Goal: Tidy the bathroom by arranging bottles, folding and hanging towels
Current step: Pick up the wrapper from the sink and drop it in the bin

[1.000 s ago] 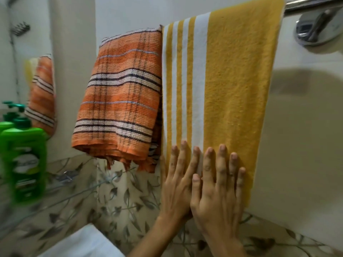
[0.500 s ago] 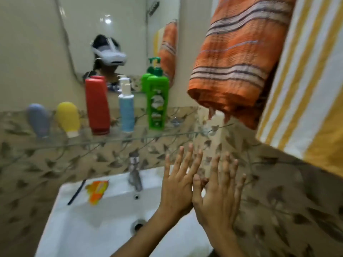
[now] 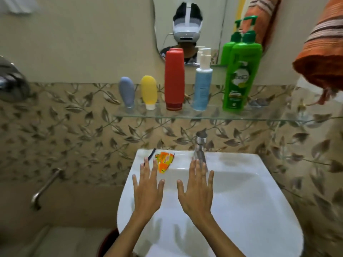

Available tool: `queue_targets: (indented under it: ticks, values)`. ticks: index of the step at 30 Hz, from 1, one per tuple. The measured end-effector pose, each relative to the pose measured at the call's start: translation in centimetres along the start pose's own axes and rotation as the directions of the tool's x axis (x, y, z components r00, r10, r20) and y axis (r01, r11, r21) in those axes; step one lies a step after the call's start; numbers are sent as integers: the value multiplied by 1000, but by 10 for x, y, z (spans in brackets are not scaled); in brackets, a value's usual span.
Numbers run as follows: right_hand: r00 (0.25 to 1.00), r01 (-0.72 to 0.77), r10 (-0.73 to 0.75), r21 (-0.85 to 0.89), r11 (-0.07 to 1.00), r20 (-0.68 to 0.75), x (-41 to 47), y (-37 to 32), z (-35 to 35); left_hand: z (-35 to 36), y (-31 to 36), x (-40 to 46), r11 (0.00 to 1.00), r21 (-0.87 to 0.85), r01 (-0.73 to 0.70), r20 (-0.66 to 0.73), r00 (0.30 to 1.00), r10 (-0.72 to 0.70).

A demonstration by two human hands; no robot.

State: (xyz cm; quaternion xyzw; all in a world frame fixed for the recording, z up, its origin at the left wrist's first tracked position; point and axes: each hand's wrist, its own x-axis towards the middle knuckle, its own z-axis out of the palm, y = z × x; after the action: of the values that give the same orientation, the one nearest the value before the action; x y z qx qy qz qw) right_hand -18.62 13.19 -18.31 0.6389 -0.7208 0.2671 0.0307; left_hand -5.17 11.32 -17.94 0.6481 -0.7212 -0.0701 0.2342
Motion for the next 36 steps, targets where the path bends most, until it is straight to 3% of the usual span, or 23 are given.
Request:
queue_targets:
  ticks: [3, 6, 9, 13, 16, 20, 24, 30, 34, 36]
  values:
    - [996, -11, 10, 17, 1000, 83, 15, -4, 27, 16, -35, 20, 992, -6, 123, 6, 992, -123]
    - [969, -64, 56, 27, 998, 240, 28, -13, 48, 25, -50, 41, 983, -83, 162, 30, 987, -160]
    - [880, -302, 186, 212, 929, 438, 42, -19, 64, 32, -55, 61, 963, -160, 215, 101, 974, -201]
    - [637, -732, 289, 441, 520, 715, 60, -25, 78, 43, -67, 81, 932, -219, 289, 163, 953, -257]
    - [563, -822, 292, 487, 296, 773, 72, -29, 86, 48, -72, 89, 945, -122, 305, 134, 948, -289]
    - [625, -780, 289, 573, 252, 725, 78, -37, 91, 52, -72, 91, 940, -112, 322, 73, 946, -316]
    - [681, -733, 285, 628, 262, 675, 72, -36, 87, 49, -66, 85, 884, -266, 385, 39, 920, -389]
    - [695, -715, 198, 640, 281, 691, 42, -23, 58, 36, -56, 53, 628, -606, 487, 105, 832, -544]
    - [679, -724, 149, 621, 300, 719, 14, -19, 39, 23, -51, 24, 278, -797, 536, 243, 706, -665]
    - [683, -718, 140, 624, 308, 717, -2, -17, 30, 15, -46, 4, 153, -842, 517, 286, 669, -686]
